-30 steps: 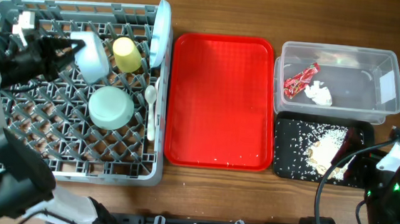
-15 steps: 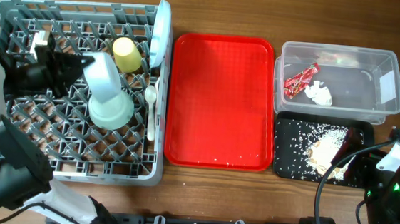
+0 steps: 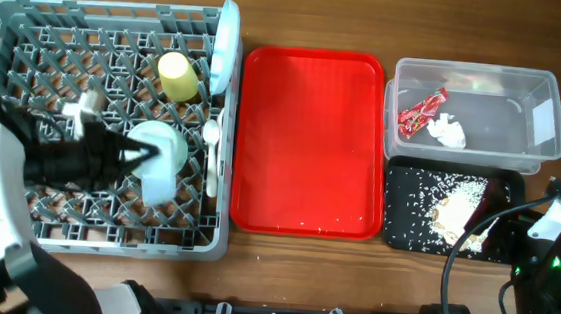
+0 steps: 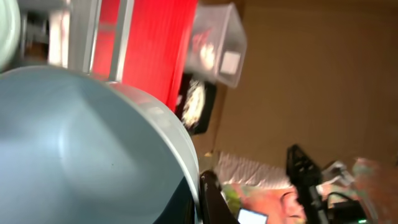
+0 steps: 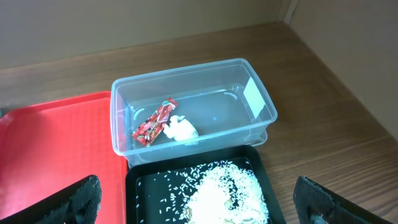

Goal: Sort waste into correct bins and load items into the dishwasher rack
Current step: 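Lower the bowl into the rack beside the green bowl, then open the left gripper and settle the bowl in the rack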

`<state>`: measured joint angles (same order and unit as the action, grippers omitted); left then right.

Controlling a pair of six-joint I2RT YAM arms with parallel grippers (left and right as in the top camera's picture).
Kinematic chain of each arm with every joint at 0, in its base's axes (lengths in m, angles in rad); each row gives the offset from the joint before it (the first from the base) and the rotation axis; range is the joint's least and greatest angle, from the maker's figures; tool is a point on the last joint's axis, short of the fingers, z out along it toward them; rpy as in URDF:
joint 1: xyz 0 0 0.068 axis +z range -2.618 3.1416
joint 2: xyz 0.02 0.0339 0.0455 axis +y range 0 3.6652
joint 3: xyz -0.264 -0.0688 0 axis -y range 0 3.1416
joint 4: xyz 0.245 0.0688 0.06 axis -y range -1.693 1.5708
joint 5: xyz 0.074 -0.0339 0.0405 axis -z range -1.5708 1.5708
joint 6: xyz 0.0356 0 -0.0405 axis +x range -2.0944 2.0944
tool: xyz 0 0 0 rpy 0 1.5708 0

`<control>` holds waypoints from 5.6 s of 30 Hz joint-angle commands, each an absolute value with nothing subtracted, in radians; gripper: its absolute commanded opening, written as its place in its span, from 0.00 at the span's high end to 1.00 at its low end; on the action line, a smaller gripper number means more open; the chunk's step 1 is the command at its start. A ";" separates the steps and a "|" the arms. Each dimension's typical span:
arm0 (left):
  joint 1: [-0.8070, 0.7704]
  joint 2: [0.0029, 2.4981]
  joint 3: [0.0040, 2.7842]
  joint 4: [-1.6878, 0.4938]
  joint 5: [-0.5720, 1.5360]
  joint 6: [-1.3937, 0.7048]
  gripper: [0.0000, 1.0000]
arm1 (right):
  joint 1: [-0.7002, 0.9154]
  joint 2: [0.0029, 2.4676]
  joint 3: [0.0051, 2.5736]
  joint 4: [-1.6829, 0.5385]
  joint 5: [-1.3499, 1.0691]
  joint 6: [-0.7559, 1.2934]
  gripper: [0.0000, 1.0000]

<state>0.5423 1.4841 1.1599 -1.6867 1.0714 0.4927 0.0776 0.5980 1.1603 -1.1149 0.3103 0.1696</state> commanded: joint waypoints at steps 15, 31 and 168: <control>0.541 1.453 0.911 -1.573 1.055 0.568 0.96 | 0.081 0.596 1.167 -1.112 0.305 0.158 0.00; 0.699 1.453 0.911 -1.526 1.049 0.516 0.96 | 0.081 0.596 1.167 -1.112 0.305 0.158 0.00; 0.140 0.969 1.049 -1.013 0.205 -0.738 0.00 | 0.081 0.596 1.167 -1.112 0.305 0.157 0.00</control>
<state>0.1341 0.9657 1.0412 -1.0130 0.1894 -0.7387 0.0776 0.5980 1.1603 -1.1149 0.3103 0.1696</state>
